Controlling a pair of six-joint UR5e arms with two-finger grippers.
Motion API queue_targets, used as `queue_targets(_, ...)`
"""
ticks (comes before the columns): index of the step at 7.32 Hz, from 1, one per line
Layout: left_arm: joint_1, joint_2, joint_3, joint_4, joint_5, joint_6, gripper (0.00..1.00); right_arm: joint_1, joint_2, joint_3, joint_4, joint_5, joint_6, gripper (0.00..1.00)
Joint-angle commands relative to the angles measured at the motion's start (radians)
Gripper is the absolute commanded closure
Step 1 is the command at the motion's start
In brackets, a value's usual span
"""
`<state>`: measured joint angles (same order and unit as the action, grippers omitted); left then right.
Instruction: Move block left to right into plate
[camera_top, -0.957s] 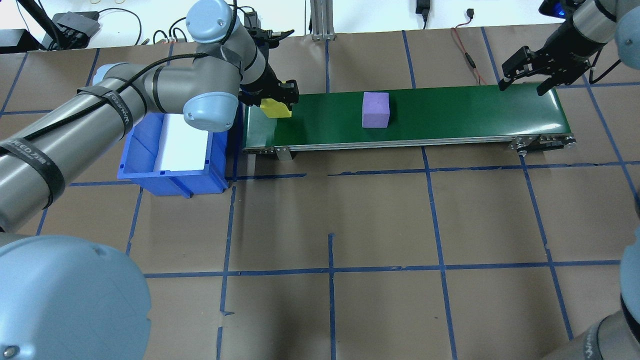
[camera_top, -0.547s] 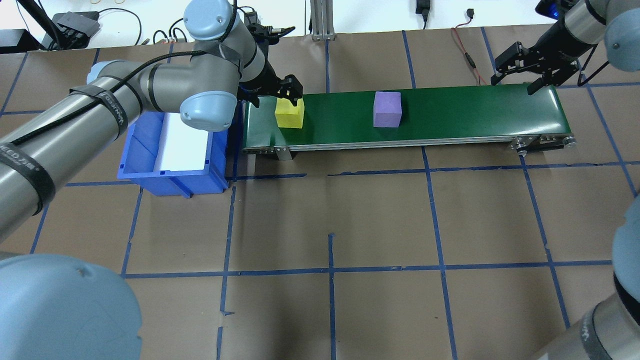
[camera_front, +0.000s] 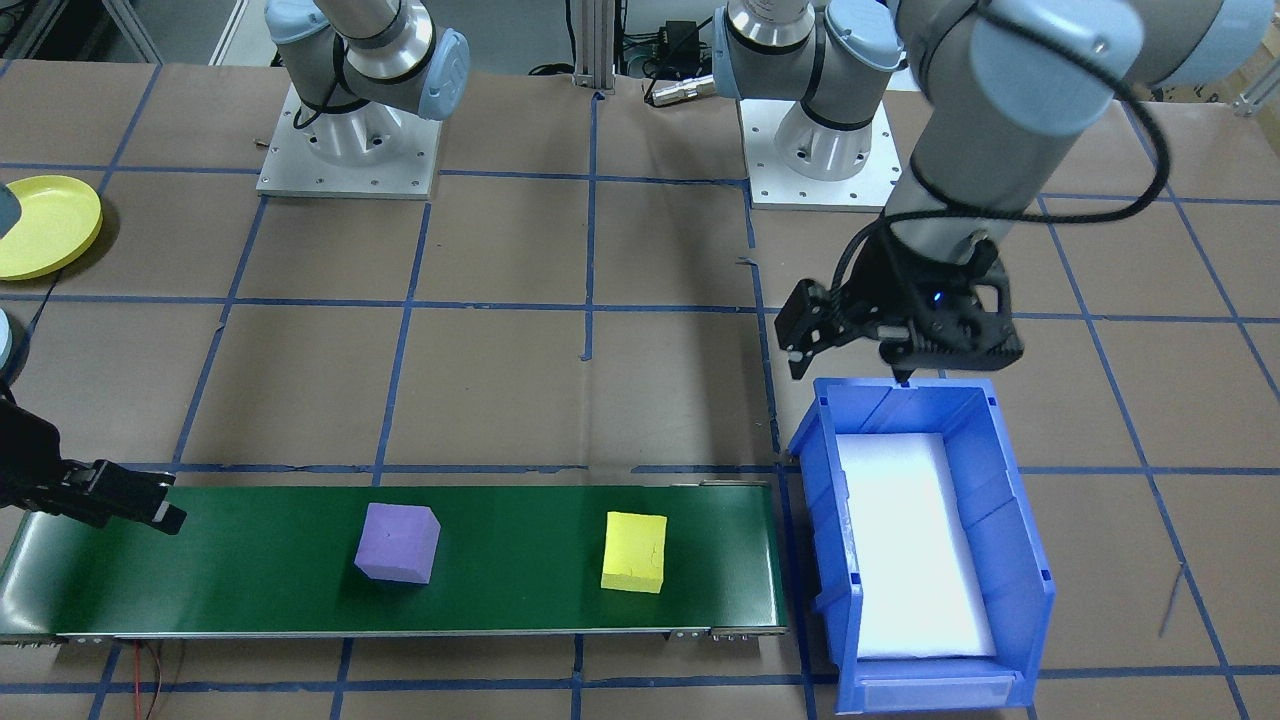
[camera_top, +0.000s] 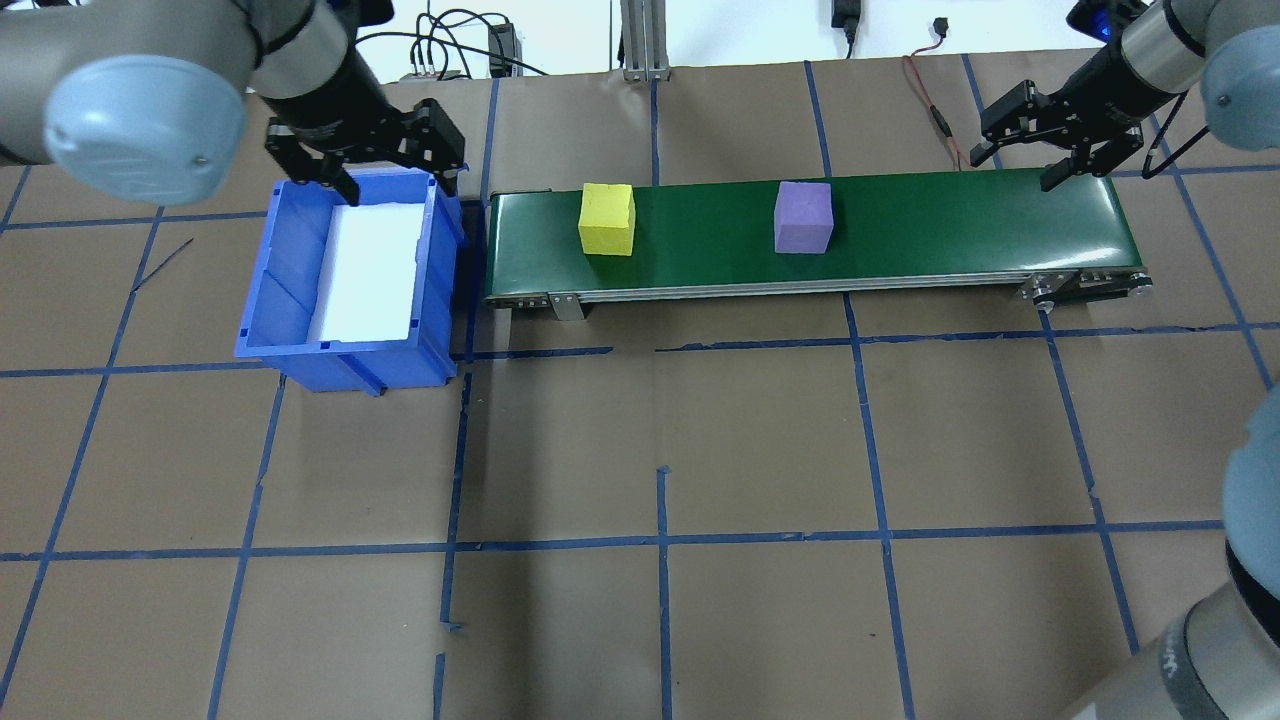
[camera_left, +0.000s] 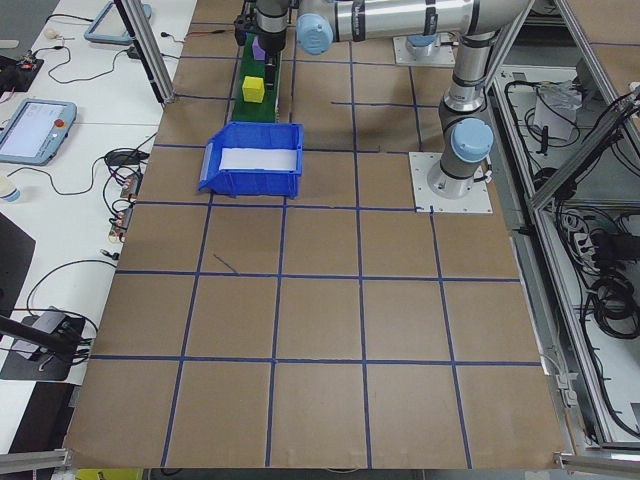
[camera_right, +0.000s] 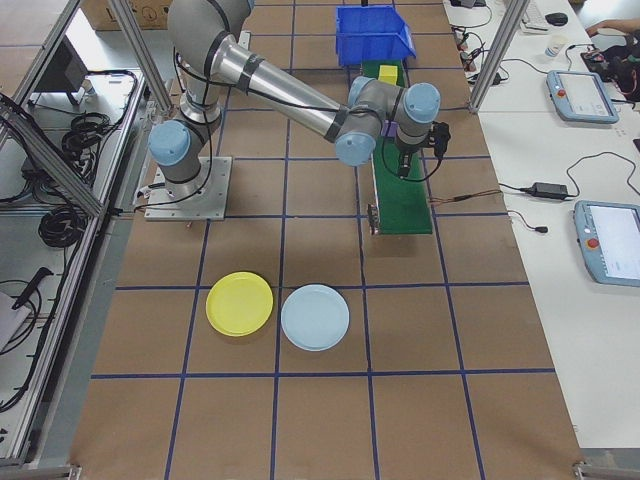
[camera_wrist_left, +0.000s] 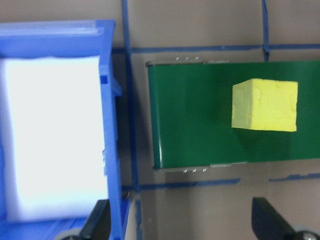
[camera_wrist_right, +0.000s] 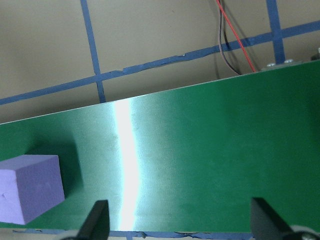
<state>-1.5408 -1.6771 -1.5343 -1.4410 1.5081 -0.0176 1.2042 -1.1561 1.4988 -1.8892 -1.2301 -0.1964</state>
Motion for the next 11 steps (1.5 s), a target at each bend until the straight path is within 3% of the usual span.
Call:
queue_targets(1, 0.097, 0.14, 0.002, -0.24, 0.0, 0.002, 0.0, 0.0, -0.001, 0.011, 0.001, 0.004, 0.002, 0.0)
queue_targets(6, 0.064, 0.143, -0.029, -0.253, -0.002, 0.007, 0.0, 0.001, -0.002, 0.02, -0.001, 0.006, 0.003, 0.0)
queue_targets(8, 0.058, 0.132, -0.032, -0.246, -0.009, 0.021, 0.0, 0.009, -0.002, 0.037, -0.008, 0.058, 0.033, 0.0)
queue_targets(10, -0.002, 0.132, -0.062, -0.231, 0.0, 0.013, 0.0, 0.011, 0.001, 0.043, -0.014, 0.058, 0.044, 0.0)
queue_targets(11, -0.045, 0.131, -0.078, -0.164, 0.003, 0.005, 0.0, 0.012, 0.003, 0.044, -0.017, 0.052, 0.046, 0.0)
